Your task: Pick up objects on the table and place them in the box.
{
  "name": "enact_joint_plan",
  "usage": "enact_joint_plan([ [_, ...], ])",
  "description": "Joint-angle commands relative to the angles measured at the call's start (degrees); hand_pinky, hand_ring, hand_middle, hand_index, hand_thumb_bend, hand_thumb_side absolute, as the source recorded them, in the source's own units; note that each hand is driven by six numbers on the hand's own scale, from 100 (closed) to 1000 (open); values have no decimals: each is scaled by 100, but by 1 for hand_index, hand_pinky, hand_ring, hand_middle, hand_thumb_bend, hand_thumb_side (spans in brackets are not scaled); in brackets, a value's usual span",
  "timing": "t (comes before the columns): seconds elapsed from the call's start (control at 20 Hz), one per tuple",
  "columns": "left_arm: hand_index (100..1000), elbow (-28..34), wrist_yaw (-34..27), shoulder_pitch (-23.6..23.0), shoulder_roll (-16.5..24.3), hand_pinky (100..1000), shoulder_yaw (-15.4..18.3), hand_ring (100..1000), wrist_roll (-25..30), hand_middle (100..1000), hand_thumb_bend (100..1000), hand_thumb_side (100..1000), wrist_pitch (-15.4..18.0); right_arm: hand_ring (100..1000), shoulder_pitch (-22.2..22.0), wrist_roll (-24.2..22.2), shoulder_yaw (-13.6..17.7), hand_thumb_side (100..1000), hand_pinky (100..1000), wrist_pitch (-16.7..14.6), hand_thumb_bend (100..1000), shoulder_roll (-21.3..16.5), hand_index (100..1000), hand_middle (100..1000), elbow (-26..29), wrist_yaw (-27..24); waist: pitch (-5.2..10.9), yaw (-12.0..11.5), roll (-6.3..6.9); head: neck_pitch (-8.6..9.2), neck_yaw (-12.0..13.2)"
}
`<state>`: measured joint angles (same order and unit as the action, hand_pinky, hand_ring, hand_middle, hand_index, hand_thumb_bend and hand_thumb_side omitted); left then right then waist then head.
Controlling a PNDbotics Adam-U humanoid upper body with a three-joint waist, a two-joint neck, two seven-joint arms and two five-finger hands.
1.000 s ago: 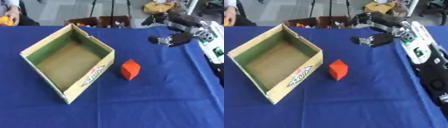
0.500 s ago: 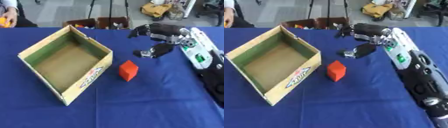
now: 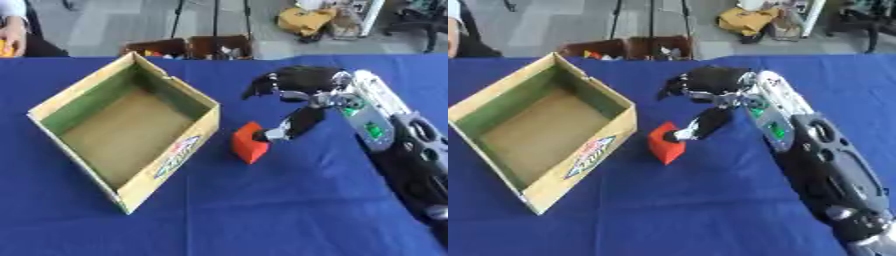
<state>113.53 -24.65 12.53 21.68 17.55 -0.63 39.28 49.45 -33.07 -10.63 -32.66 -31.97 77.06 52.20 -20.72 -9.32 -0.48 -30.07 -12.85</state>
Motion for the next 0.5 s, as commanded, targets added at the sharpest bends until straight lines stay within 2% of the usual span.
enact_joint_plan([
  [0.05, 901, 106, -5, 34, 151, 507, 35, 734, -10, 845, 100, 887, -1, 745, 63, -15, -25, 878, 728, -214, 430, 2, 972, 788, -50, 309, 233, -6, -38, 93, -46],
  [0.25, 899, 106, 0, 39, 146, 507, 33, 734, -7, 844, 100, 887, -12, 744, 55, 85, -71, 880, 728, -349, 413, 142, 968, 788, -242, 536, 229, -14, -42, 93, -85],
  [0.5, 899, 106, 4, 44, 134, 506, 31, 734, -6, 844, 100, 887, -15, 735, 44, 186, -83, 875, 713, -351, 384, 272, 968, 787, -449, 813, 216, -54, -48, 114, -128],
])
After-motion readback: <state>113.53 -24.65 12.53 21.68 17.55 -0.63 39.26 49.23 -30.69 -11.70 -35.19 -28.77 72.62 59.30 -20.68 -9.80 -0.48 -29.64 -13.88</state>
